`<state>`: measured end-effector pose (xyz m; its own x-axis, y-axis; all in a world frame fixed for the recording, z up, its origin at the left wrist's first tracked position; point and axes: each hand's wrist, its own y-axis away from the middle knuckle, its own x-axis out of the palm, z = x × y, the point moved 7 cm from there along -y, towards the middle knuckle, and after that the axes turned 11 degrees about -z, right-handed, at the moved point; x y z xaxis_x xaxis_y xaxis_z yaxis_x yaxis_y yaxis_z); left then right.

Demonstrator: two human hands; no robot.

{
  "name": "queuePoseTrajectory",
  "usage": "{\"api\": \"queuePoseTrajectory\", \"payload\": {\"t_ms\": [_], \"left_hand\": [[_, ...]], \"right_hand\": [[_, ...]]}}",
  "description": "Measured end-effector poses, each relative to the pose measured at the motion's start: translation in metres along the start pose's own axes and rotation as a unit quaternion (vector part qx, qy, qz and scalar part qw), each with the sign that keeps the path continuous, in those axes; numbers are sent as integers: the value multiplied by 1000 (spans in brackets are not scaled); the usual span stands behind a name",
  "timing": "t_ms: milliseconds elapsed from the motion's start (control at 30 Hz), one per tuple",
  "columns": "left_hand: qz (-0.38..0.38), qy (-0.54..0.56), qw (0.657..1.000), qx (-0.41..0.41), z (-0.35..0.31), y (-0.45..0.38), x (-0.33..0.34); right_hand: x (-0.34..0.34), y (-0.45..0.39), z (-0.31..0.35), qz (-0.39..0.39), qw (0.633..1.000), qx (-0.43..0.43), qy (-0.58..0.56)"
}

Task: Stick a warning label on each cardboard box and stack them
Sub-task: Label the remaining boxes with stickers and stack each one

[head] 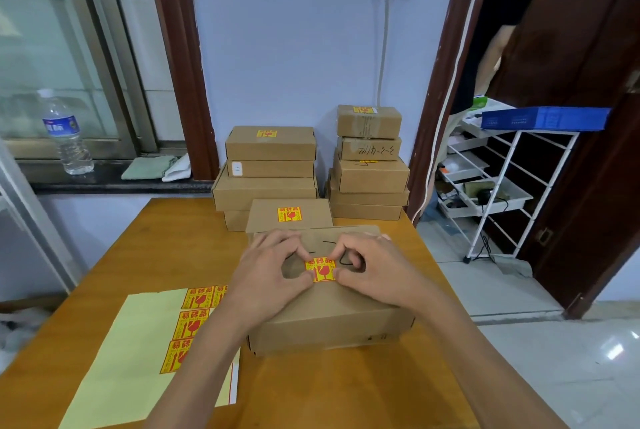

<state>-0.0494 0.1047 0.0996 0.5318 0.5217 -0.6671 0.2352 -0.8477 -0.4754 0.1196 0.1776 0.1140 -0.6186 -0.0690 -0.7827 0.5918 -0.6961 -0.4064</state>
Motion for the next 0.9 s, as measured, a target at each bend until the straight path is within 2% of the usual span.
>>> {"api": "queuePoseTrajectory", "payload": {"t_ms": [433,900], "left_hand": [[14,-42,998,44,1,-1,5],[23,-50,998,27,0,-2,6]], "right_hand": [[-1,-2,4,5,999,-19,32],[-10,5,21,10,997,-43,57]]}}
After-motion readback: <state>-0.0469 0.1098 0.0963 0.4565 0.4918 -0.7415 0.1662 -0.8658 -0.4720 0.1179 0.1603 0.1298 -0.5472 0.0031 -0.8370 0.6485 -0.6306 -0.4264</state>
